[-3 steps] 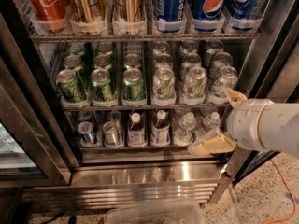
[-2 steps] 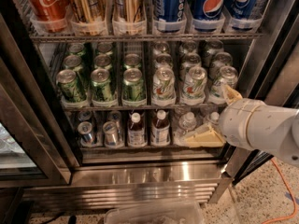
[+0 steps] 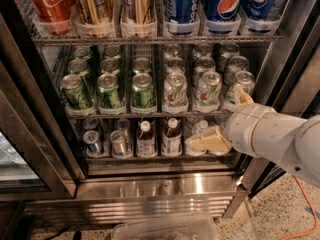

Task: Pick 7up can from middle shelf of fridge

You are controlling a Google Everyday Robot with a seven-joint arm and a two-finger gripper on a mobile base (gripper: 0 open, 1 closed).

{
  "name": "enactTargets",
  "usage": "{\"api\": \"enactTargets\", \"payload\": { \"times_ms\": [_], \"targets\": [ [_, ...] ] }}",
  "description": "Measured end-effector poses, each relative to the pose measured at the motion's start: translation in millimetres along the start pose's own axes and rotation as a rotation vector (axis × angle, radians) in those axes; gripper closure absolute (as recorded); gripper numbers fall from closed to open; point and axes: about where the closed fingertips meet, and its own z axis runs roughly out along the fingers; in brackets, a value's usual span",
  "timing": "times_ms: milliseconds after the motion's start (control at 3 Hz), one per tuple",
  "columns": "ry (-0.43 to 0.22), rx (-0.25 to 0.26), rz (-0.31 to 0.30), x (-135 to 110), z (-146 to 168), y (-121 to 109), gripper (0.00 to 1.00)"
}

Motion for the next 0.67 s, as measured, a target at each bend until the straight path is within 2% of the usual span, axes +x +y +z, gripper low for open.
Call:
{"api": "enactTargets", "payload": {
  "times_ms": [333, 667],
  "targets": [
    [-0.018, 0.038, 0.039, -1.6, 3.7, -0.3, 0.0],
    [-0.062, 0.118, 0.095, -5.4, 15.8, -6.7, 0.0]
  ]
}}
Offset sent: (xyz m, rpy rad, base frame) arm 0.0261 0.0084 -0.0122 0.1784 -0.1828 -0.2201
